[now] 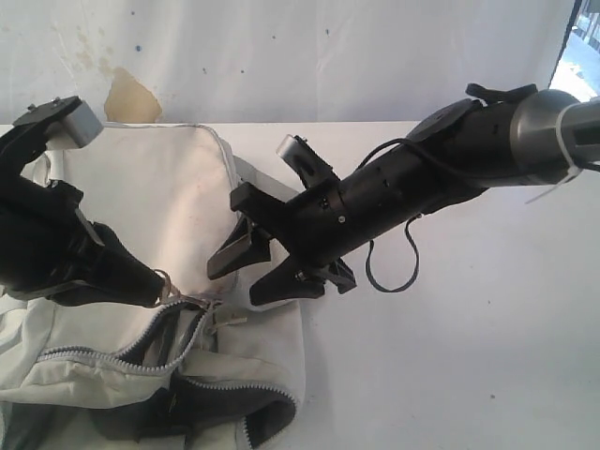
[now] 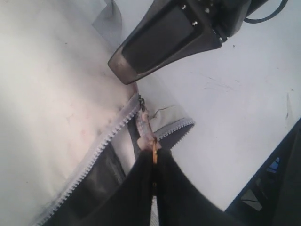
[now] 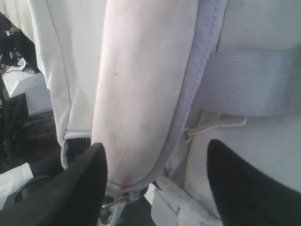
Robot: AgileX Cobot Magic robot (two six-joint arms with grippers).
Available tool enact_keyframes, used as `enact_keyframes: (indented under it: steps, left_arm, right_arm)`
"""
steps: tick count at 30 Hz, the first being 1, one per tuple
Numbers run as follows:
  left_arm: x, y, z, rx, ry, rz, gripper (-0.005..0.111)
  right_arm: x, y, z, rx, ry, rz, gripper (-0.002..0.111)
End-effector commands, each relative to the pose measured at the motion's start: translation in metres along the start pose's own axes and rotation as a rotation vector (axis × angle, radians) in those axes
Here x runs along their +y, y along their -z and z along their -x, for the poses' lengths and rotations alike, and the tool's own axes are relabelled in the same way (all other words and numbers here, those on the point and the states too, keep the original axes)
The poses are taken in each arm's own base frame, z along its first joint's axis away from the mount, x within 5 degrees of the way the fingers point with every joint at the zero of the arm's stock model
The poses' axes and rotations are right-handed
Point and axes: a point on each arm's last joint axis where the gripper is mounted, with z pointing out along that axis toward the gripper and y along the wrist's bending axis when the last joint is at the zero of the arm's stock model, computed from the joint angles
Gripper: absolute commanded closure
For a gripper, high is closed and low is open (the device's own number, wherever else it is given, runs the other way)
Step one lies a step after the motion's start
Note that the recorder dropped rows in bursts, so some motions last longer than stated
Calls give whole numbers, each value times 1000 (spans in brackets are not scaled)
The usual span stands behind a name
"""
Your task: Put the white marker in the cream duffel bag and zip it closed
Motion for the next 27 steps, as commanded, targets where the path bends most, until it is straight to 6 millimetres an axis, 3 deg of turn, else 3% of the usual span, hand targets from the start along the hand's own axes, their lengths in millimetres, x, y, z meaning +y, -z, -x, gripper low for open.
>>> enact_keyframes:
  steps: [1, 5, 10, 14, 22, 27]
  left_arm:
    - [-4, 4, 2, -16, 3, -14, 107]
    - [-4, 4, 2, -16, 0, -14, 107]
    - [-5, 4, -1, 17, -2, -29, 107]
    - [-8, 4, -7, 76, -2, -60, 107]
    - [-15, 18, -13, 62, -53, -46, 107]
    - [-12, 34, -24, 96, -66, 77, 107]
  right_arm:
    - [3, -3, 0, -10, -12, 9, 59]
    - [9, -16, -4, -12, -11, 14, 73]
    - [11, -21, -4, -33, 20, 20, 78]
    - [9, -21, 0, -72, 87, -5, 108]
    - [2, -16, 10, -157, 79, -55, 108]
    - [-3, -9, 14, -170, 36, -49, 108]
